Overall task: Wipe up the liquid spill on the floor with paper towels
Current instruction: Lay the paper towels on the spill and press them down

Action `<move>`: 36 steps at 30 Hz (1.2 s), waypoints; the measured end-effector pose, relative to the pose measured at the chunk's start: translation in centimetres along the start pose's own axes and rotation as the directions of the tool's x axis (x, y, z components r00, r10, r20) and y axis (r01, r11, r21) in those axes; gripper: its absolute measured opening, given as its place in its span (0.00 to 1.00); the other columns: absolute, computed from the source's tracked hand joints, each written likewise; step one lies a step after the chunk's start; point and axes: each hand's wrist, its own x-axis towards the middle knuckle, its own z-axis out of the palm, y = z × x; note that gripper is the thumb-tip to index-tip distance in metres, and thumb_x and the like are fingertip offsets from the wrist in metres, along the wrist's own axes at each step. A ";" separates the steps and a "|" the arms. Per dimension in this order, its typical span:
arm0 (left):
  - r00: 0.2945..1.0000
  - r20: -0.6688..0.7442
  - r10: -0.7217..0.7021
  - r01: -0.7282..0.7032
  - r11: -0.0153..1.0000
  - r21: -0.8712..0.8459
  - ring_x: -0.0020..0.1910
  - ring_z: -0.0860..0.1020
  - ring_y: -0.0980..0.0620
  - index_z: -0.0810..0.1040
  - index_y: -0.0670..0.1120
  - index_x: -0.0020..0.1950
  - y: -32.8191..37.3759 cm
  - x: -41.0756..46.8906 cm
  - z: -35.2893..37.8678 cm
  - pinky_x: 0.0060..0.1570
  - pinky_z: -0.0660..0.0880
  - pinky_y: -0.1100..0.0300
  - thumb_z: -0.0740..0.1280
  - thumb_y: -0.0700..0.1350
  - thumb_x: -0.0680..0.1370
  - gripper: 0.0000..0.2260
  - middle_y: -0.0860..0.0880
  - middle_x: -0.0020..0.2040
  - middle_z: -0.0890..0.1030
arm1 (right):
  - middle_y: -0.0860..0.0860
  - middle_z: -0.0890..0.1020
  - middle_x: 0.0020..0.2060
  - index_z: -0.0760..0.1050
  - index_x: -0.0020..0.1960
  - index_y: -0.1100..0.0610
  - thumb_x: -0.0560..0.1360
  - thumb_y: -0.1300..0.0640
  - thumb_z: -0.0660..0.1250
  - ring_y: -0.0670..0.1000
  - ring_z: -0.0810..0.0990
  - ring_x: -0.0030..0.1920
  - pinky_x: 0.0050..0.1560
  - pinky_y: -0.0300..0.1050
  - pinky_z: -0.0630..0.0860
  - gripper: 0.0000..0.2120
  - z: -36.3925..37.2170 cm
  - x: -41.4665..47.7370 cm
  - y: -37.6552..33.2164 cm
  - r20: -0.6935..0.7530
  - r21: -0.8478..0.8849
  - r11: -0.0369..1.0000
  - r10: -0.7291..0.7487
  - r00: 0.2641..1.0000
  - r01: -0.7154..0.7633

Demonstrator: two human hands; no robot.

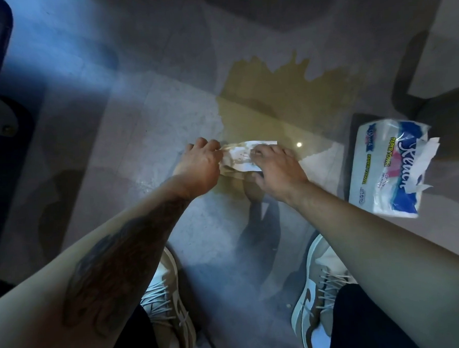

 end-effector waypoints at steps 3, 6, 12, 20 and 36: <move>0.999 -0.032 0.004 -0.005 0.999 -0.035 0.51 0.75 0.44 0.82 0.48 0.54 0.1 -0.5 0.2 0.49 0.73 0.48 0.64 0.42 0.74 0.11 0.49 0.58 0.78 | 0.50 0.77 0.62 0.78 0.62 0.52 0.77 0.46 0.64 0.57 0.74 0.61 0.63 0.52 0.67 0.17 0.1 -0.1 0.0 -0.072 0.024 1.000 -0.006 0.997 0.008; 0.991 -0.059 -0.116 0.105 0.982 -0.160 0.50 0.76 0.42 0.77 0.47 0.58 0.0 -0.2 0.0 0.47 0.74 0.47 0.64 0.42 0.76 0.11 0.46 0.56 0.78 | 0.51 0.77 0.61 0.77 0.63 0.53 0.76 0.49 0.66 0.57 0.73 0.59 0.60 0.54 0.71 0.17 -0.3 0.5 0.2 -0.218 0.100 0.994 0.069 0.973 -0.048; 0.987 0.024 -0.160 0.162 0.970 -0.180 0.49 0.77 0.42 0.80 0.46 0.55 0.0 1.0 -0.8 0.46 0.77 0.48 0.64 0.37 0.73 0.13 0.45 0.51 0.79 | 0.53 0.80 0.51 0.80 0.53 0.52 0.74 0.57 0.67 0.58 0.73 0.55 0.56 0.51 0.69 0.09 -1.2 2.6 0.3 -0.106 0.034 0.993 0.119 0.987 -0.116; 0.955 -0.205 -0.215 0.138 0.932 -0.336 0.46 0.76 0.44 0.79 0.45 0.49 -0.3 1.4 -3.3 0.38 0.75 0.51 0.65 0.37 0.73 0.08 0.45 0.50 0.77 | 0.49 0.82 0.43 0.79 0.44 0.54 0.70 0.61 0.66 0.55 0.75 0.45 0.45 0.48 0.72 0.05 -4.3 2.0 0.9 -0.352 0.342 0.939 0.152 0.924 -0.025; 0.982 -0.091 -0.167 0.125 0.927 -0.353 0.46 0.75 0.45 0.78 0.45 0.50 2.0 -10.5 4.4 0.41 0.76 0.49 0.70 0.43 0.72 0.08 0.47 0.50 0.76 | 0.50 0.76 0.52 0.77 0.54 0.54 0.73 0.53 0.70 0.55 0.74 0.53 0.51 0.50 0.75 0.11 2.7 -6.1 -0.8 -0.063 0.187 0.967 -0.161 0.985 0.170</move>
